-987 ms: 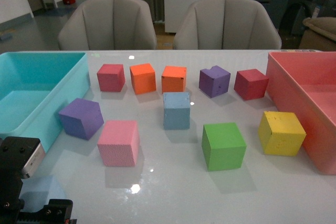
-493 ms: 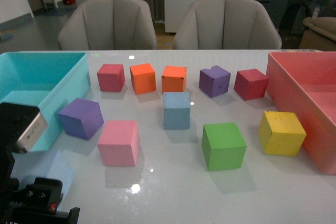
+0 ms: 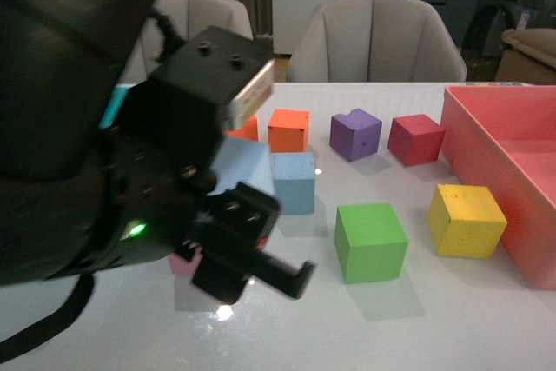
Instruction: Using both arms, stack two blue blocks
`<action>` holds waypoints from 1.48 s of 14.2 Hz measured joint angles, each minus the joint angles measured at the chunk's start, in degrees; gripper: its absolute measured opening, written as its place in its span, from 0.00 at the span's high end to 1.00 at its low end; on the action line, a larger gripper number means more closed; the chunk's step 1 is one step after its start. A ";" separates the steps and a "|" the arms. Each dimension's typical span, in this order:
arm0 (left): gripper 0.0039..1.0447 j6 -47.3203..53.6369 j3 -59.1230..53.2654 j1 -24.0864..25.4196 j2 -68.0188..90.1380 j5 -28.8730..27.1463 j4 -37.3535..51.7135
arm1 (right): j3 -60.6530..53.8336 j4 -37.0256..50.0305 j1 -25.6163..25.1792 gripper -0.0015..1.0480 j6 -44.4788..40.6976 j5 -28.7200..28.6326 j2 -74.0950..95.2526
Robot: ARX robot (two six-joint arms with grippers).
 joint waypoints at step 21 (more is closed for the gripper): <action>0.54 -10.71 61.92 4.79 47.01 0.94 -27.15 | 0.00 -0.02 0.00 0.06 0.00 0.00 0.00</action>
